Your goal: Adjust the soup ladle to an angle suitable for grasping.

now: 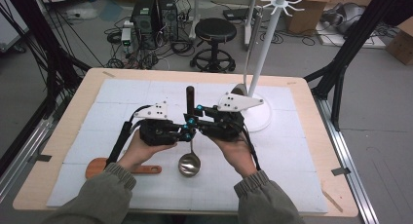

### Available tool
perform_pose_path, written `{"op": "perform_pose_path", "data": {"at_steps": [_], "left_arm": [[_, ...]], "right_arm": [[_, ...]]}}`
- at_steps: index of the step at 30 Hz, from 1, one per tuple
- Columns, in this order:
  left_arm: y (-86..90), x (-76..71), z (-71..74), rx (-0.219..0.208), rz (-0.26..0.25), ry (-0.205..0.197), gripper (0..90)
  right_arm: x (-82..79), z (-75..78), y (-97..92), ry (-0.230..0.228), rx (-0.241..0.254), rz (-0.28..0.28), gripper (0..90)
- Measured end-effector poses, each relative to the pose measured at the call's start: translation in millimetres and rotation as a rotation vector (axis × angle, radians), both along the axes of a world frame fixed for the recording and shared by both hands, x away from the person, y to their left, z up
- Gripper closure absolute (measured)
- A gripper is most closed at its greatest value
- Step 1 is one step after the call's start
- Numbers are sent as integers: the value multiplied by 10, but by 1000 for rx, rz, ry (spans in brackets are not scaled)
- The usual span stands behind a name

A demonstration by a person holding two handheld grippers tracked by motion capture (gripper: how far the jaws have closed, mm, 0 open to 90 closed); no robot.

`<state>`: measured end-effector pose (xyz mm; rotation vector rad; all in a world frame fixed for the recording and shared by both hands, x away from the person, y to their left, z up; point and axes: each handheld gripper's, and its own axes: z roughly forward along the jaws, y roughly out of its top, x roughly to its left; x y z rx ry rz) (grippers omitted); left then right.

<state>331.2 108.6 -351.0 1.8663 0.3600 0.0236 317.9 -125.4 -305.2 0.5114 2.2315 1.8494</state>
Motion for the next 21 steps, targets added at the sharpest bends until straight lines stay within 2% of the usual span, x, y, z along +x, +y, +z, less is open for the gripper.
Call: {"op": "perform_pose_path", "data": {"at_steps": [4,8,14,21], "left_arm": [[36,17,-6,-13,-9,23,797],[57,12,7,-16,-12,9,810],[36,-18,10,5,-7,-24,836],[34,-23,11,0,15,-23,840]], "right_arm": [[3,11,-8,1,-2,38,732],[17,12,-19,0,12,67,733],[31,-15,-23,15,31,53,717],[14,-50,-15,0,22,20,665]]}}
